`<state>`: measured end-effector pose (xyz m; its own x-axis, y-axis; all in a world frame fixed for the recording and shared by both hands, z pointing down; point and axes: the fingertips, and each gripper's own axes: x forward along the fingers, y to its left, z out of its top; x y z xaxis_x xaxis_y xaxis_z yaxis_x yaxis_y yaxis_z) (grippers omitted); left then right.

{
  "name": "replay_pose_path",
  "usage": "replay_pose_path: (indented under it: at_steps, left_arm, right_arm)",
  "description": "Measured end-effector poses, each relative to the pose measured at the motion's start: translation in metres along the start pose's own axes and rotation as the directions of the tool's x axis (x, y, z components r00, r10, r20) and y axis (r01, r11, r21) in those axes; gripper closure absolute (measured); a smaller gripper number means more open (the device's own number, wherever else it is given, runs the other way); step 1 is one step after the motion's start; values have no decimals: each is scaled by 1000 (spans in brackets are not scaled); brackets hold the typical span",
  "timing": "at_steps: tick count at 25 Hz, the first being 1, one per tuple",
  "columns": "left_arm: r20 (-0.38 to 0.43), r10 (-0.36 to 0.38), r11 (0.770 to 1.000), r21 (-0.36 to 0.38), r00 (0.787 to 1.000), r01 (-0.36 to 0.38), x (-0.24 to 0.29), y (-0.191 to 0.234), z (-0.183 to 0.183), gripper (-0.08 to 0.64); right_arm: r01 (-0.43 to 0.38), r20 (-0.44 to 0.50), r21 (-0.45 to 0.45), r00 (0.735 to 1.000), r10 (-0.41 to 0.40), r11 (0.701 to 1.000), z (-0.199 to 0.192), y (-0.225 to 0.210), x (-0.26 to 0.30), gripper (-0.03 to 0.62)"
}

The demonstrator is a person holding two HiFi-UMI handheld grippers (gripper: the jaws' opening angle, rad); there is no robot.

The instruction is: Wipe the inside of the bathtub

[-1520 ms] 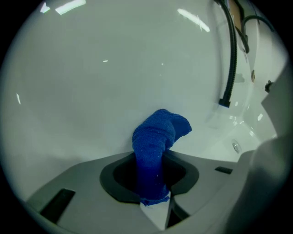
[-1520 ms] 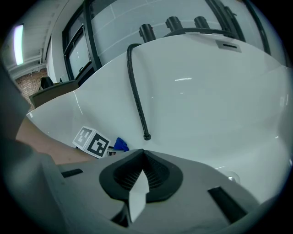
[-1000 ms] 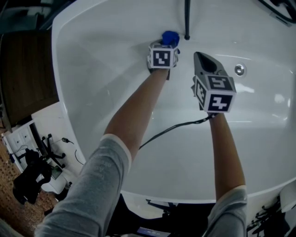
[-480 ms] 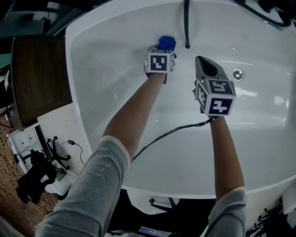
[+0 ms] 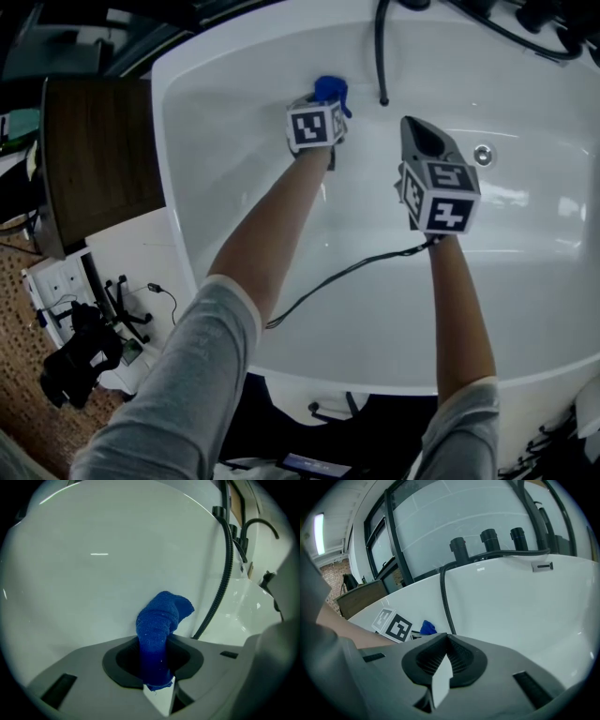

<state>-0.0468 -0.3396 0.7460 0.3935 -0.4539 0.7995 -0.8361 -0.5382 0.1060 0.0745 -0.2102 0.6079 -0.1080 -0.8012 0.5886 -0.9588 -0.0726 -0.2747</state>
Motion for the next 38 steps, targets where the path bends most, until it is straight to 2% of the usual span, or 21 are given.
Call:
replay_pose_path:
  at_steps: [3,10,13,20,23,26,30,32,38]
  left_arm:
    - [-2,16,1000,-7,1000,-16,-8,6,5,440]
    - [2,-46,996,73,999,46,-11,-46,33,440]
    - [-9,-46,996,82,999,46,-15,-54,38,440]
    - [2,-5,1000,19,1000,5,-34,-27,47,440]
    - [56,11,1000,-12,998,-10,-45,-11,59,440]
    - [103,7,999,35,995,-11,-53,-13,77,440]
    - [92,-81,993,91,992,72,-53,-53,83,440]
    - [83,-80,993,94,993,72,-51,-64,85,440]
    - [58,-67,994,95,996,61,-64,-44,90,440]
  right_arm:
    - [-16,8,3,1000,16,1000,7,5,-4,583]
    - [-17,9,4,1000,17,1000,15,4,-11,583]
    - [-24,-1,-9,1000,24,1000,18,8,-15,583]
    - [-12,21,-19,1000,12,1000,41,2,-24,583]
    - [-10,33,-9,999,10,1000,48,2,-25,583]
    - [-11,38,6,999,10,1000,51,6,-27,583]
    - [-22,26,-7,999,22,1000,50,20,-27,583]
    - [-24,18,-25,1000,25,999,51,25,-27,583]
    - [-23,16,-36,1000,23,999,60,31,-31,583]
